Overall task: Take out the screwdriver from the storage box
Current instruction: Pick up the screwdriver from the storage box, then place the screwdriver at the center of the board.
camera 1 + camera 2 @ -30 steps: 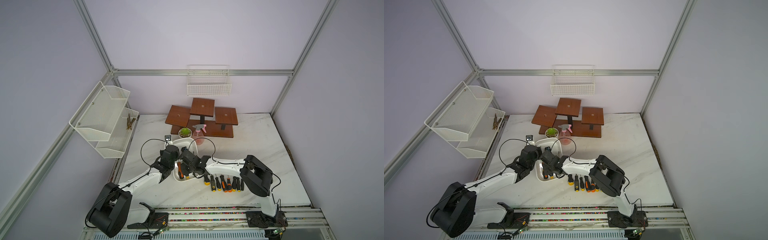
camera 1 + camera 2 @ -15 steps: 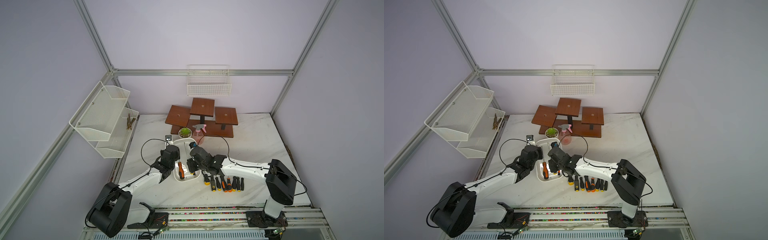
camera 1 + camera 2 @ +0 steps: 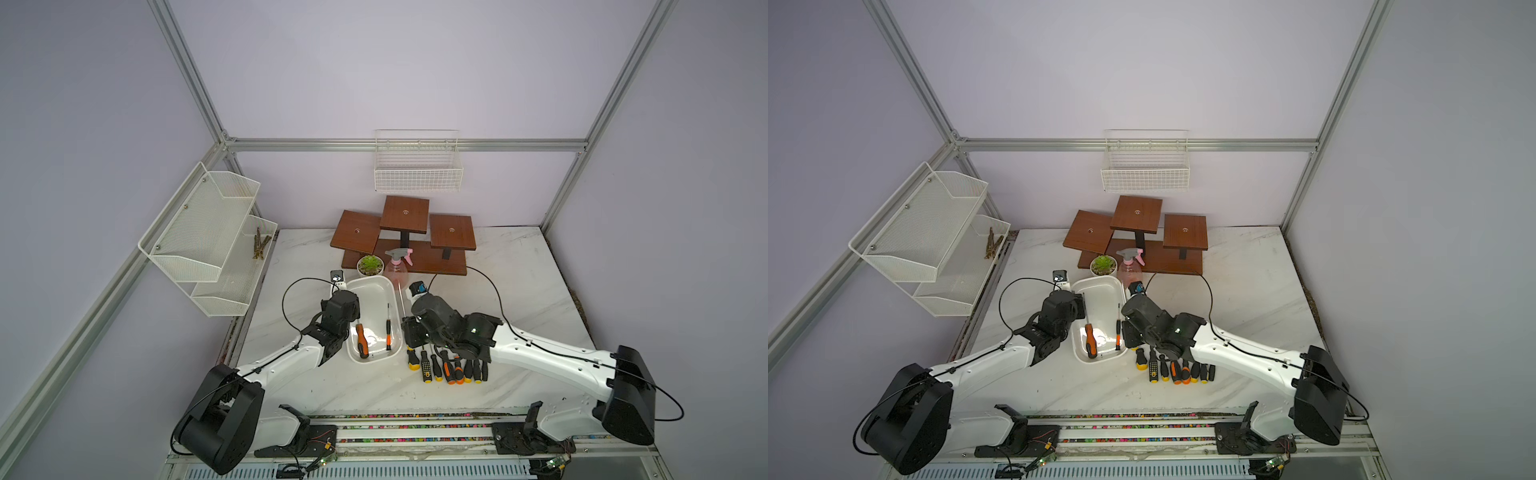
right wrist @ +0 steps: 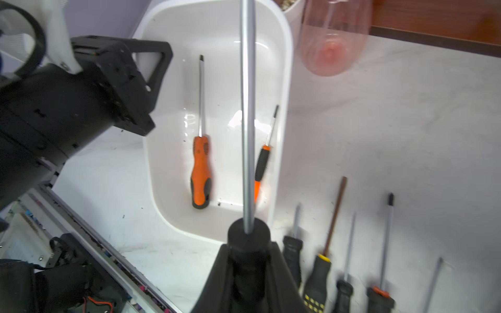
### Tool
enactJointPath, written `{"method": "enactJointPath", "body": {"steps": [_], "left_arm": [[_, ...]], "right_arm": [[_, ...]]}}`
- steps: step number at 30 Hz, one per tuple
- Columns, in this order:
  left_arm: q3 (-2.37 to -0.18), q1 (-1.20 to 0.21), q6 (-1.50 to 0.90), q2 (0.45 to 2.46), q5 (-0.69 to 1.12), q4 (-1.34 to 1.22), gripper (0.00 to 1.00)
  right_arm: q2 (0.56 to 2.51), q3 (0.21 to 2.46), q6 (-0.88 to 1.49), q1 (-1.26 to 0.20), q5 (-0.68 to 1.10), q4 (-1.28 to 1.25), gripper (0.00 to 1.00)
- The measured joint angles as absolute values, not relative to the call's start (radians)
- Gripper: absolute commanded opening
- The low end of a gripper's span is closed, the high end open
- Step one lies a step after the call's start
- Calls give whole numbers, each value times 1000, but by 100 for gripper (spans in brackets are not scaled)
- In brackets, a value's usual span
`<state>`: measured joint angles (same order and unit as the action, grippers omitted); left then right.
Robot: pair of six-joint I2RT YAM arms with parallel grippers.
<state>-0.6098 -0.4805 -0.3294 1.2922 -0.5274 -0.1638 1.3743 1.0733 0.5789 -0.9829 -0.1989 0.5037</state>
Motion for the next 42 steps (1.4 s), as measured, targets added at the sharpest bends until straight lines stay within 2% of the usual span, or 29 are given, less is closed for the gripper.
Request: {"method": "enactJointPath", "body": {"steps": [13, 22, 34, 42], "left_arm": [[-610, -480, -329, 1292, -526, -165, 0], [-610, -480, -329, 1292, -524, -168, 0], [-610, -480, -328, 1292, -517, -172, 0], [-610, -480, -320, 1292, -503, -180, 0]], "right_arm": [[1116, 859, 697, -882, -310, 774, 0], [1043, 814, 741, -846, -411, 916, 0], [1118, 812, 774, -809, -461, 962, 0], [1142, 731, 790, -717, -445, 937, 0]]}}
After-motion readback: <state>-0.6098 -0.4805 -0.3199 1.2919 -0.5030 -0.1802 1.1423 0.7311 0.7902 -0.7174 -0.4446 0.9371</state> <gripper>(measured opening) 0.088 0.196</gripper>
